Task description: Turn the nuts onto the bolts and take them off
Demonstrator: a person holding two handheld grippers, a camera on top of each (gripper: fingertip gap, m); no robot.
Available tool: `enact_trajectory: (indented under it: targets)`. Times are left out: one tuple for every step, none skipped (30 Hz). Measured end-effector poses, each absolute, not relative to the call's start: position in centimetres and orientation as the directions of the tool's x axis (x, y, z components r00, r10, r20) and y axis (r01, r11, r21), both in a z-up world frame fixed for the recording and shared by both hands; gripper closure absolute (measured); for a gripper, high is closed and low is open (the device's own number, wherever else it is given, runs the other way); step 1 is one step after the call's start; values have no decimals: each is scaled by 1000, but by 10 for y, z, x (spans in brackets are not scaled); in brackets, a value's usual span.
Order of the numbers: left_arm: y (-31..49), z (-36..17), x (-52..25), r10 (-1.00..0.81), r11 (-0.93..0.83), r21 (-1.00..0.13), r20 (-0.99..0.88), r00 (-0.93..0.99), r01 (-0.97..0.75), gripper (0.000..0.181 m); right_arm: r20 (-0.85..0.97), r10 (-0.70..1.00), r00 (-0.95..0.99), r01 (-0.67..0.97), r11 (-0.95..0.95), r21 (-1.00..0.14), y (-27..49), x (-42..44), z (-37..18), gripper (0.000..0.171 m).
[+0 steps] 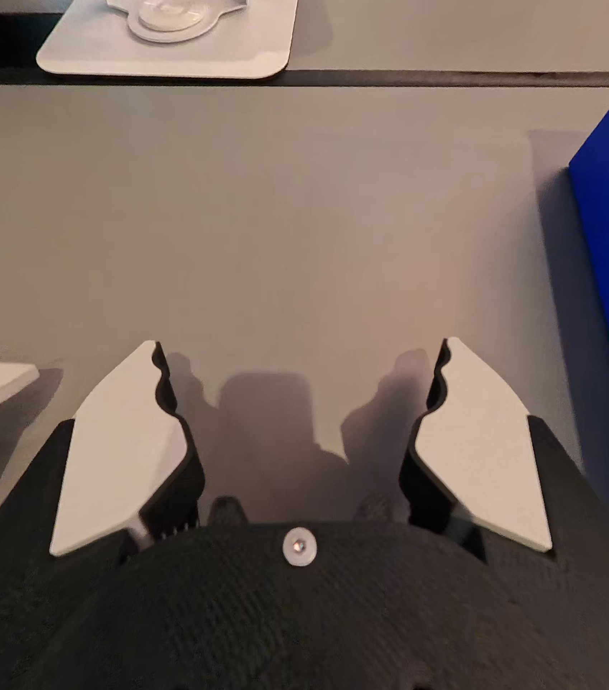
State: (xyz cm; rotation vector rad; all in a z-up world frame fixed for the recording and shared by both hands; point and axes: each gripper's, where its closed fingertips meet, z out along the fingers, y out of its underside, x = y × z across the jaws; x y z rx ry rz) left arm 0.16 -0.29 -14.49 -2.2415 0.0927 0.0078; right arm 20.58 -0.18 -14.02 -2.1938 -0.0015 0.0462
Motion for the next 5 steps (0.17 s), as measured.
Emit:
enact_trajectory:
  targets:
    - [-3,-148,3,-78,-638,-767,-26,997,-70,36,-34,10,999,-21,-597,-802,-1,206,-142,36]
    - [-3,-150,5,-86,-652,-755,-14,996,-67,36,-34,6,999,-23,-621,-784,-1,206,-147,34]
    - [-3,-152,5,-87,-660,-749,-9,996,-64,36,-35,6,999,-23,-646,-763,-1,206,-151,34]
    - [-3,-152,5,-83,-665,-744,-2,997,-57,36,-34,1,999,-24,-666,-745,-2,206,-155,34]
    - [-3,-154,5,-84,-673,-737,6,996,-52,36,-30,-7,1000,-27,-680,-733,-2,207,-158,34]
